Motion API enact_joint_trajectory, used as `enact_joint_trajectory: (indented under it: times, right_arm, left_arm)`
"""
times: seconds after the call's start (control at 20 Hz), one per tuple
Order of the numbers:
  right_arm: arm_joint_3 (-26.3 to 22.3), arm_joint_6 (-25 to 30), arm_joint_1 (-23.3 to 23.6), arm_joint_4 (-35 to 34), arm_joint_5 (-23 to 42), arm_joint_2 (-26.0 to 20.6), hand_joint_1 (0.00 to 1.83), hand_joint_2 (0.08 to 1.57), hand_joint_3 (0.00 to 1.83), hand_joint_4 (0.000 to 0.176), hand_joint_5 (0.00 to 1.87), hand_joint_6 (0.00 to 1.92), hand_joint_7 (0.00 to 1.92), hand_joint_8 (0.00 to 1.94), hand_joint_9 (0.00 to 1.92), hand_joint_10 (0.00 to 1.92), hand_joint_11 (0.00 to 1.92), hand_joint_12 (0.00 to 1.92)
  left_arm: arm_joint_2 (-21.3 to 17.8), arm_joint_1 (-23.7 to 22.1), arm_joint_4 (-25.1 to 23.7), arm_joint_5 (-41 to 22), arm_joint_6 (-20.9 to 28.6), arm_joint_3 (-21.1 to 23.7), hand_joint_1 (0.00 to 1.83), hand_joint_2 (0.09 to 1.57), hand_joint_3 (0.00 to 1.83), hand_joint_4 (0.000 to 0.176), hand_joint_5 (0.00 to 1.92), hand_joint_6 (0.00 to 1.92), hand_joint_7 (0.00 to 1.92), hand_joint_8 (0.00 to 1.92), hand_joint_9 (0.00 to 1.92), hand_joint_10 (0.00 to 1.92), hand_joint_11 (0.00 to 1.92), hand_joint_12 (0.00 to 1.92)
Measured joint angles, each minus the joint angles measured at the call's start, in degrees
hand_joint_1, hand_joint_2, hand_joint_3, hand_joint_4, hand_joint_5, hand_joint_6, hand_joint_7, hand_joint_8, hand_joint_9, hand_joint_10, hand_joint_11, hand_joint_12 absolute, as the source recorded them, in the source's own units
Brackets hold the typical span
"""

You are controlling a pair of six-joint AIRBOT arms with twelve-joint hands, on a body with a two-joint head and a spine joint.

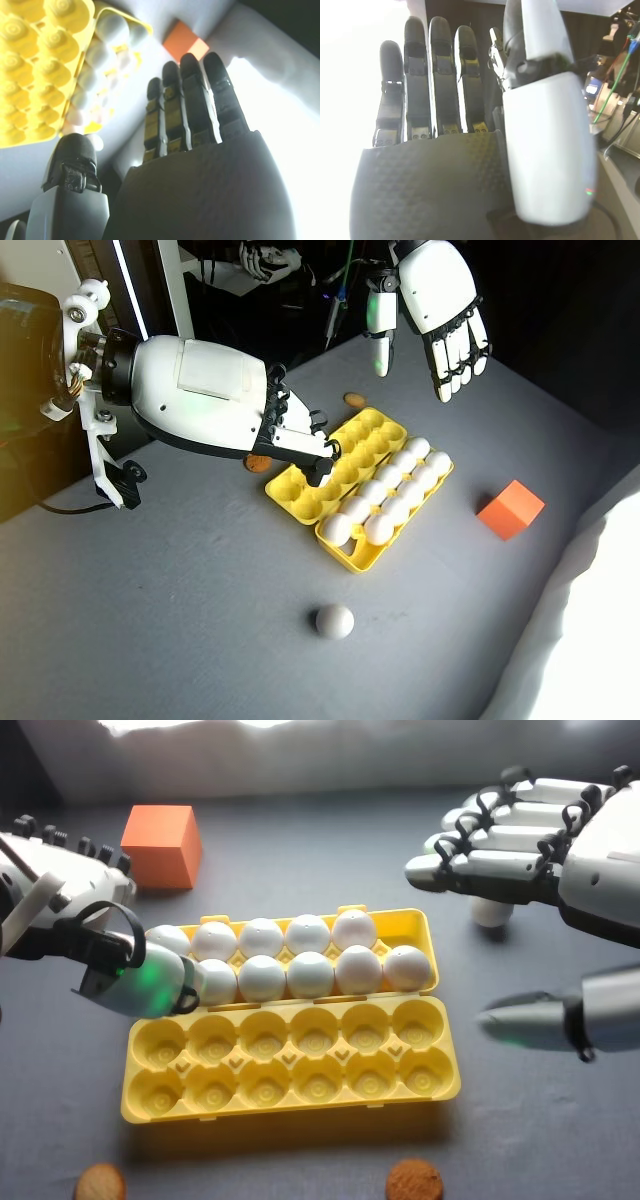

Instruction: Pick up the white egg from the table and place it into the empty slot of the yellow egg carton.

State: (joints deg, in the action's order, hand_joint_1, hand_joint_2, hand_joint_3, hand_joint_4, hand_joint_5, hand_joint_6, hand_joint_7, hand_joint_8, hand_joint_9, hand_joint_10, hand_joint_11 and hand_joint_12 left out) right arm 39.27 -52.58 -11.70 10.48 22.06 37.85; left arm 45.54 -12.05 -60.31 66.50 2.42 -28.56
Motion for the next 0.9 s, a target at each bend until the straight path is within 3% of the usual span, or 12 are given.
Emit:
enact_joint_trajectory:
  times: [0.1,0.15,0.2,0.25,0.35,0.4,0.5,0.6,0.9]
  right_arm:
    - [0.0,-0.76,0.02,-0.31,0.13,0.0,0.05,1.08,0.0,0.0,0.22,0.01,0.2,0.01,0.16,0.02,0.0,0.52]
    - [-0.17,-5.99,0.02,-3.61,-0.33,0.0,0.19,1.09,0.0,0.0,0.22,0.01,0.19,0.0,0.16,0.01,0.0,0.51]
    - [-0.44,-12.26,0.02,-7.54,-0.87,0.0,0.42,1.09,0.0,0.0,0.26,0.01,0.24,0.01,0.22,0.03,0.0,0.7]
    - [-0.42,-15.72,0.0,-9.38,-1.29,-0.09,0.51,1.1,0.0,0.0,0.25,0.01,0.25,0.01,0.23,0.03,0.0,0.76]
    - [-0.44,-17.0,-0.83,-9.88,-1.4,-0.85,0.99,0.97,0.0,0.0,0.29,0.01,0.3,0.01,0.26,0.03,0.0,0.83]
    - [-0.42,-17.92,-1.44,-10.12,-1.57,-1.05,1.08,0.95,0.0,0.0,0.31,0.01,0.31,0.01,0.27,0.03,0.0,0.85]
    - [0.37,-18.45,-2.6,-10.6,-1.49,-1.16,1.16,0.96,0.0,0.0,0.36,0.02,0.34,0.01,0.31,0.03,0.0,0.99]
    - [3.1,-18.12,-4.39,-14.05,-0.61,0.0,1.18,0.97,0.0,0.0,0.36,0.02,0.35,0.01,0.31,0.03,0.0,1.0]
    - [18.16,-9.4,-4.5,-15.82,-2.14,7.1,1.18,0.95,0.0,0.0,0.45,0.03,0.46,0.03,0.41,0.06,0.0,1.1]
  left_arm:
    - [0.0,0.02,0.11,0.02,0.0,0.0,0.0,1.15,0.02,0.0,0.11,0.0,0.1,0.0,0.03,0.0,0.0,0.0]
    - [0.0,0.02,0.24,0.13,0.0,0.0,0.0,1.15,0.02,0.0,0.11,0.0,0.09,0.0,0.03,0.0,0.0,0.0]
    - [0.0,0.02,0.26,0.11,0.0,-0.02,0.0,1.14,0.01,0.0,0.15,0.02,0.13,0.01,0.07,0.01,0.03,0.01]
    - [0.0,0.02,0.24,0.11,0.0,0.0,0.0,1.14,0.01,0.0,0.13,0.01,0.12,0.01,0.06,0.01,0.02,0.01]
    - [0.0,0.02,0.31,0.09,0.0,0.0,0.0,1.15,0.01,0.0,0.16,0.01,0.13,0.01,0.07,0.01,0.02,0.01]
    - [0.0,0.02,0.33,0.11,0.0,0.0,0.0,1.15,0.01,0.0,0.17,0.01,0.14,0.01,0.09,0.02,0.04,0.02]
    - [0.0,0.02,0.31,0.09,0.0,0.0,0.0,1.15,0.0,0.0,0.21,0.0,0.21,0.0,0.15,0.0,0.07,0.06]
    - [0.0,0.02,0.33,0.09,0.0,-0.02,0.0,1.16,0.0,0.0,0.2,0.0,0.19,0.0,0.13,0.0,0.05,0.06]
    - [0.0,0.02,0.33,0.13,-0.13,0.0,0.0,1.16,0.0,0.0,0.22,0.01,0.22,0.01,0.15,0.01,0.04,0.08]
